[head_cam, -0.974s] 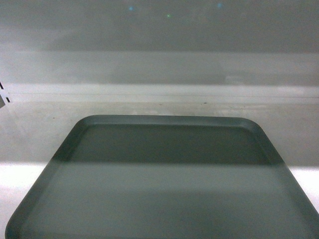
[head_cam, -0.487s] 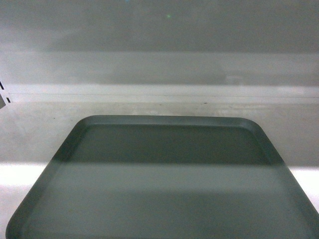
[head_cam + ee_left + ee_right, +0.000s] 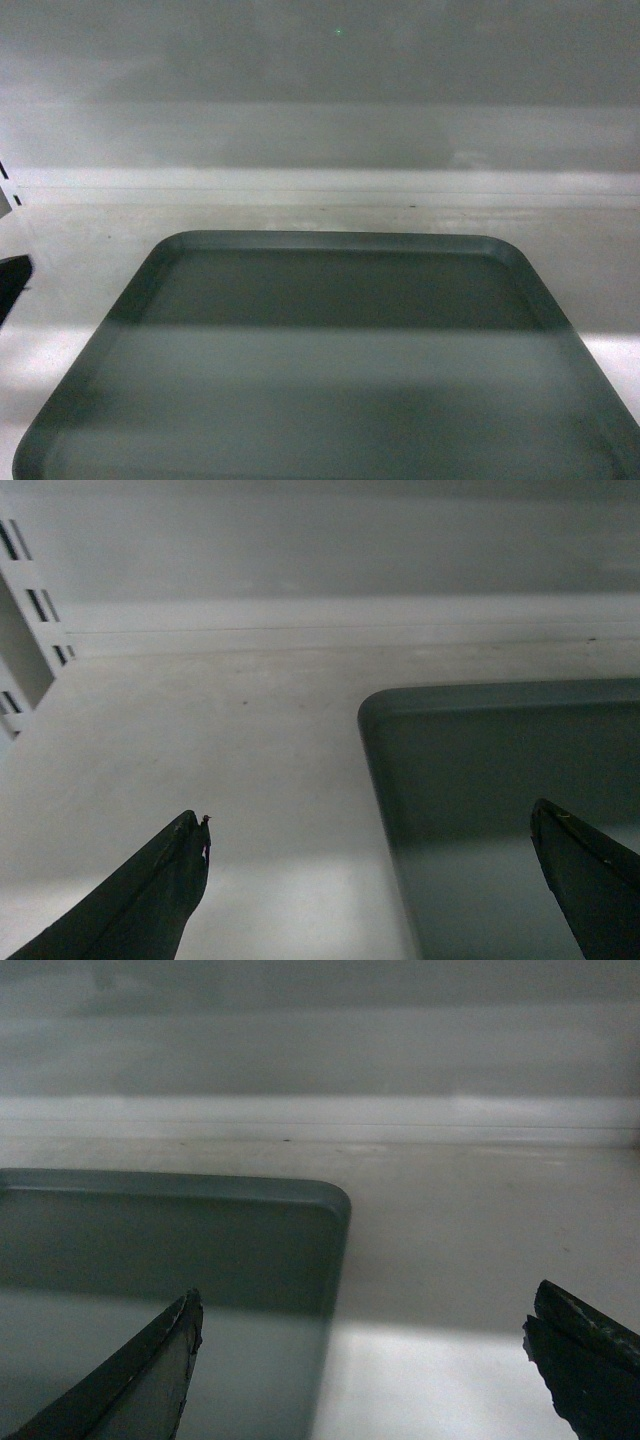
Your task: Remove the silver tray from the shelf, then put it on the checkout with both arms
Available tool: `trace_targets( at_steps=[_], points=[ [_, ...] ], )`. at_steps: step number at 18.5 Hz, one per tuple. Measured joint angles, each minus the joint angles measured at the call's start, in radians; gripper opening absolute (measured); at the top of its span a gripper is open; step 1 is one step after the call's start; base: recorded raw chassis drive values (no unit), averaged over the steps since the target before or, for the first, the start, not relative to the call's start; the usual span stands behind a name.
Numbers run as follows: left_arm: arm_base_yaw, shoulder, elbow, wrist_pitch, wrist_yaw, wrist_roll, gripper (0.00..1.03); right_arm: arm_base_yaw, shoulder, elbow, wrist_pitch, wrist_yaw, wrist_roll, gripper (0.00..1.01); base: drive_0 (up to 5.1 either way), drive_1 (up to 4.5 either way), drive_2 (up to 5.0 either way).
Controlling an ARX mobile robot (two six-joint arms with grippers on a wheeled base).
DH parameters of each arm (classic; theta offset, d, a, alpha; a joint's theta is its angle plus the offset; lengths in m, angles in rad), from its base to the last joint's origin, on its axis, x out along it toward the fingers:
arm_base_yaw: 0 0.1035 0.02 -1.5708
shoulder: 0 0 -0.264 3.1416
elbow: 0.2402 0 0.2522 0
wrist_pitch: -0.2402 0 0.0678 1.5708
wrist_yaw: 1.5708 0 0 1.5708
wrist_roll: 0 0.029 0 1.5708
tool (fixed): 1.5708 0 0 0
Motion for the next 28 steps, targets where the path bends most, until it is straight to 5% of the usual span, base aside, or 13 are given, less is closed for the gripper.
trace_targets(
  at_steps=[3,8,11,13,17,28],
  points=[
    [-0.026,0.261,0.079,0.133,-0.001,-0.011,0.98,0.018,0.238,0.087,0.090,-0.007,-0.002,0.98,0.0,0.00,0.0],
    [-0.077,0.522,0.170,0.189,-0.024,-0.015,0.98,0.016,0.483,0.190,0.103,-0.024,-0.003,0.98,0.0,0.00,0.0],
    [-0.084,0.621,0.205,0.208,-0.038,-0.029,0.98,0.012,0.530,0.262,0.035,-0.037,0.013,0.98,0.0,0.00,0.0],
    [-0.082,0.639,0.242,0.193,-0.046,-0.042,0.98,0.017,0.556,0.359,-0.099,-0.008,0.058,0.98,0.0,0.00,0.0],
    [-0.085,0.645,0.249,0.198,-0.051,-0.060,0.98,0.028,0.552,0.381,-0.142,0.023,0.099,0.98,0.0,0.00,0.0],
    [-0.114,0.712,0.246,0.281,-0.096,-0.047,0.98,0.055,0.589,0.353,-0.097,0.046,0.121,0.98,0.0,0.00,0.0]
  ],
)
